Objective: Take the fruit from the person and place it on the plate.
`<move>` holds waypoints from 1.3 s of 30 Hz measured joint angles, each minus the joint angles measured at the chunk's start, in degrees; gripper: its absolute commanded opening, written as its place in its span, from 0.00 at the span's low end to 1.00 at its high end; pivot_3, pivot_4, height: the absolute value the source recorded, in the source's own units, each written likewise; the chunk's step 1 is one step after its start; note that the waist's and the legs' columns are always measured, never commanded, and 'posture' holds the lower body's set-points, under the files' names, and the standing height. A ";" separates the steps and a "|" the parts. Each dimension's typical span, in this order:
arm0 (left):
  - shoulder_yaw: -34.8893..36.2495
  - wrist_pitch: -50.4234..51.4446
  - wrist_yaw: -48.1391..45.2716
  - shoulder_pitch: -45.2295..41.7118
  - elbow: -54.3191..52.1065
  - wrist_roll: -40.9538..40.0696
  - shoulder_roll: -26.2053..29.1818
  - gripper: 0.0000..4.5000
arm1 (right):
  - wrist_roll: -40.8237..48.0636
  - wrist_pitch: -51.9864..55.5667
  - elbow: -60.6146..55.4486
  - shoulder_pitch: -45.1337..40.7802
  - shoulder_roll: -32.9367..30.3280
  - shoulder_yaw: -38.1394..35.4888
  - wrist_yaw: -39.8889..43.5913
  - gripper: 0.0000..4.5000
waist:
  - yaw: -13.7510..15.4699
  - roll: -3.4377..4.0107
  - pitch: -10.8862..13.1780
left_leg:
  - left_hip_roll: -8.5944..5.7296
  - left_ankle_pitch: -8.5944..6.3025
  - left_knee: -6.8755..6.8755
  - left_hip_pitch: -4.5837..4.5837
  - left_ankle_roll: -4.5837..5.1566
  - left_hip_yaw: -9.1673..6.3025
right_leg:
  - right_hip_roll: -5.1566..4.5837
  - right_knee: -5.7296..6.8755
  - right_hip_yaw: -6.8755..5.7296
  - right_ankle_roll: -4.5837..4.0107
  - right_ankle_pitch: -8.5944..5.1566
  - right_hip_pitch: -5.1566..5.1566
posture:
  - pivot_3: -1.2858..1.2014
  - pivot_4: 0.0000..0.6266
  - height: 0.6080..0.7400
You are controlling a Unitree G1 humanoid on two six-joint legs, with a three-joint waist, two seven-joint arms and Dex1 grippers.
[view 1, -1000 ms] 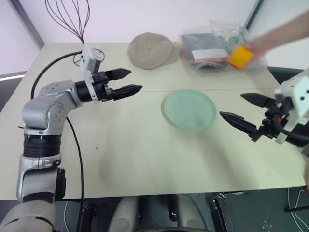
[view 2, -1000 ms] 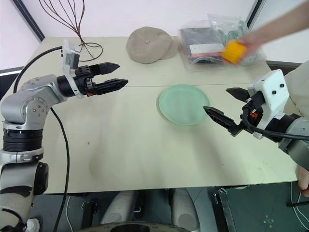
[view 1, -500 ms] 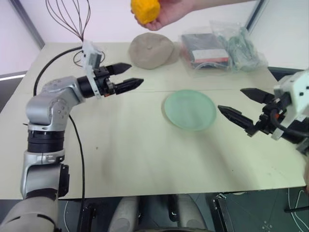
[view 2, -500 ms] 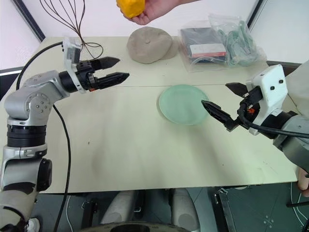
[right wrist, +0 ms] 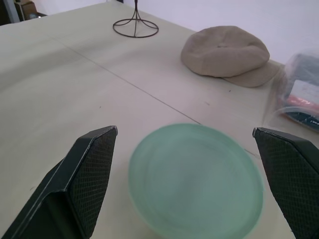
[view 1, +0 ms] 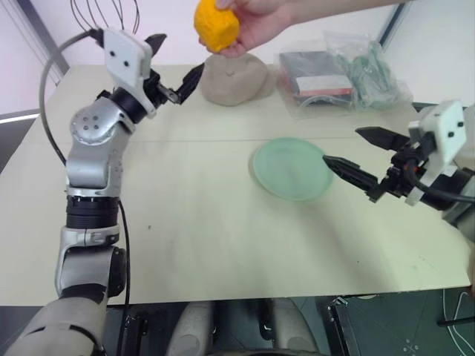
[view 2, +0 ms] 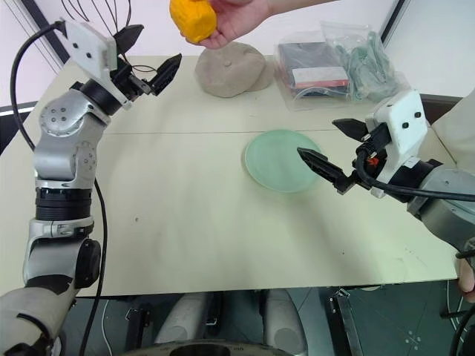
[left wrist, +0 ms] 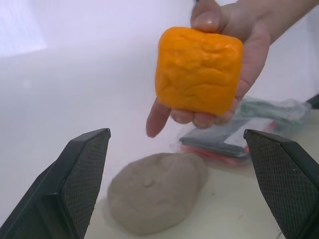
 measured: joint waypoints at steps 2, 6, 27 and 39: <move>-0.54 -1.88 -0.37 -0.95 1.38 0.67 -0.34 1.00 | -0.04 0.00 0.00 -0.02 0.09 0.37 -0.01 0.99 | -0.05 0.00 0.00 | 0.00 0.00 0.00 0.00 0.00 0.00 | 0.00 0.00 0.00 0.00 0.00 0.00 | 0.52 0.24 1.00; -1.49 -5.20 -1.27 -3.68 4.53 1.63 -0.90 1.00 | -0.38 -0.01 -0.01 -0.06 0.36 0.53 -0.11 0.99 | -0.08 0.00 0.00 | 0.00 0.00 0.00 0.00 0.00 0.00 | 0.02 0.00 -0.01 0.01 0.01 0.00 | 0.52 0.24 1.00; -2.19 -15.84 -2.38 -10.10 20.25 4.39 -3.69 0.70 | -0.43 -0.02 -1.17 0.85 1.17 -0.63 -1.91 1.00 | -0.09 0.00 0.00 | 0.00 0.00 0.00 0.00 0.00 0.00 | 0.05 0.02 -0.08 0.04 0.02 0.00 | 0.52 0.24 1.00; -2.18 -16.39 -3.20 -10.38 20.87 4.53 -4.18 0.46 | 0.39 0.01 -1.87 2.22 1.17 -1.73 -3.00 1.00 | -0.04 0.00 0.00 | 0.00 0.00 0.00 0.00 0.00 0.00 | 0.04 0.02 -0.08 0.04 0.02 0.00 | 0.52 0.24 1.00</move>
